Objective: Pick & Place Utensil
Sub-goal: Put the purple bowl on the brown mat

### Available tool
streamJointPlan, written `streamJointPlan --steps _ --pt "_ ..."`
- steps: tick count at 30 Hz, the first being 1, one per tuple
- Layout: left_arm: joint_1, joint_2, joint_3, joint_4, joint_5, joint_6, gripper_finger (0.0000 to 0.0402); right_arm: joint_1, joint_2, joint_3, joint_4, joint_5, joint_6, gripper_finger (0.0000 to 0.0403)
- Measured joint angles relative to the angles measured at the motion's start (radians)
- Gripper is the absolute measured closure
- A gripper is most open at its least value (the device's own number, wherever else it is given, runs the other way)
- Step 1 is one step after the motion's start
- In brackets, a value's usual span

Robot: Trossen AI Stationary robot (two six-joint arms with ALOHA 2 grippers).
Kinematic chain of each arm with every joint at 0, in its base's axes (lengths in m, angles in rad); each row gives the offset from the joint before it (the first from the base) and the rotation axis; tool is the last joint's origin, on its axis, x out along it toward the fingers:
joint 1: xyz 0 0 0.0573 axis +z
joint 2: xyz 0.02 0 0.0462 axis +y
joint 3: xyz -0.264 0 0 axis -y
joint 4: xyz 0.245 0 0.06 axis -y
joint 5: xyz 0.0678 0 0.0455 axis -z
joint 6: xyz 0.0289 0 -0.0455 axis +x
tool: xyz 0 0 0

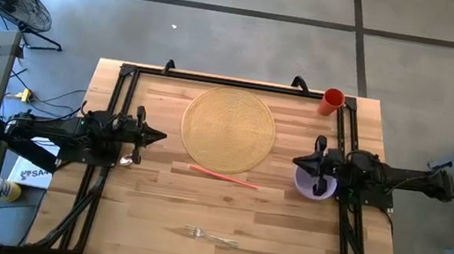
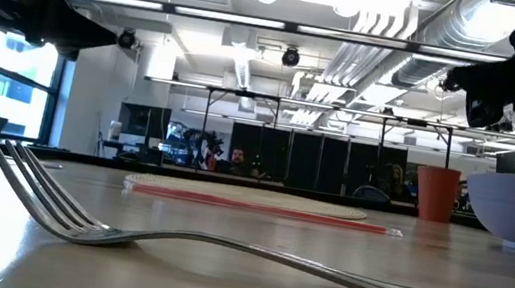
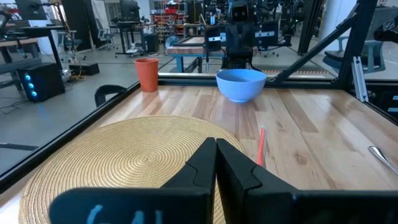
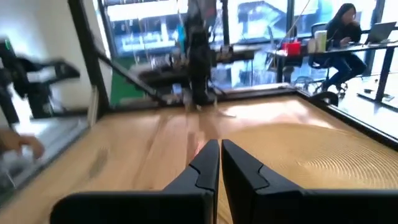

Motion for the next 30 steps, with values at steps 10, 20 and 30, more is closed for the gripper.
streamJointPlan --steps 10,20,30 --pt "0.0 0.0 0.0 0.0 0.0 0.0 0.0394 0.025 0.054 0.036 0.039 0.005 0.229 0.0391" --pt "0.0 0.0 0.0 0.0 -0.001 0.0 0.0394 0.247 0.457 0.294 -0.091 0.295 0.279 0.0402" --pt "0.0 0.0 0.0 0.0 -0.001 0.0 0.0394 0.405 0.906 0.761 -0.689 0.439 0.643 0.04"
